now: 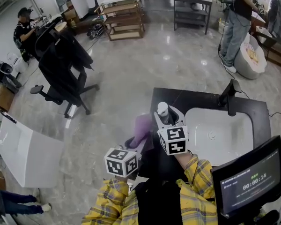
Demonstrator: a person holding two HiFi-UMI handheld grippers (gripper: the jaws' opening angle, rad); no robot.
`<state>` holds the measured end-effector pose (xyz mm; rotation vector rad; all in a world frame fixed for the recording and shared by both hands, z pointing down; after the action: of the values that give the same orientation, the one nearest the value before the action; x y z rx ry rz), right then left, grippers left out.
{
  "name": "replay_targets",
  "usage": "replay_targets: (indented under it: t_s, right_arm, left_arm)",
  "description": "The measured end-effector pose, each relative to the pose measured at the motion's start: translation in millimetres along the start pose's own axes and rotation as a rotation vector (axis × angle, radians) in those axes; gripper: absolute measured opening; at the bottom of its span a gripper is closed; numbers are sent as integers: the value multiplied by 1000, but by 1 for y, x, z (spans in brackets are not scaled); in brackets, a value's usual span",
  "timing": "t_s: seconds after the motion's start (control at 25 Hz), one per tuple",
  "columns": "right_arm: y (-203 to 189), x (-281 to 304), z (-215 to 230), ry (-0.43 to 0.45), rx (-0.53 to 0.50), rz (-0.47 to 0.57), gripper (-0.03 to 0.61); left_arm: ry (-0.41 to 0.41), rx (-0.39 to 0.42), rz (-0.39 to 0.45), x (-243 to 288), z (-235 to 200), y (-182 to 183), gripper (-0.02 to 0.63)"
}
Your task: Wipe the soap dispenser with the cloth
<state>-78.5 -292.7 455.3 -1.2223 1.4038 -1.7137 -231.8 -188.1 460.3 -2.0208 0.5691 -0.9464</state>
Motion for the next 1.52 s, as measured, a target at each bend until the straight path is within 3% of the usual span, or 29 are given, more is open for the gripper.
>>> replay_targets:
  t_s: [0.32,0.44,0.64,0.76,1.04,1.2,1.32,1.44,1.52]
  right_arm:
    - [1,-12,-2,112,-85,36,253]
    - [-1,-37,10,115,-61,118,253]
    - [1,-58,55,-12,66,156,253]
    - [1,-63,69,-55,84,145,252]
    - [-8,-63,87,-44,104,120,252]
    - [-7,-62,82,-22,115,116,252]
    - [-6,-59,80,-13,121,113,252]
    - [-6,-58,80,-12,135,110,252]
    - [-6,-58,80,-15,149,108,252]
  left_arm:
    - [-30,75,-31,11,-9,3,81]
    - [-41,221,-73,15,-2,6,81]
    - [-36,488,-182,33,14,20,81]
    - [-29,562,-221,46,19,29,81]
    - [39,745,-340,75,26,32,81]
    - [67,829,-337,75,31,26,81]
    - [104,919,-287,69,36,21,81]
    - [94,980,-253,63,45,14,81]
    - [89,1006,-275,64,47,11,81]
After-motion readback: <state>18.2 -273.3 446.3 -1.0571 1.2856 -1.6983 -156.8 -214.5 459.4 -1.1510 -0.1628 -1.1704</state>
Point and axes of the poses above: the fingertips, and each gripper's own axes: x forward along the fingers, z to its right, y out of its top, the point moved 9 cm from there along -x, backward along the fingers, and after that the axes turned 10 degrees about -y, right-handed, at the moved point
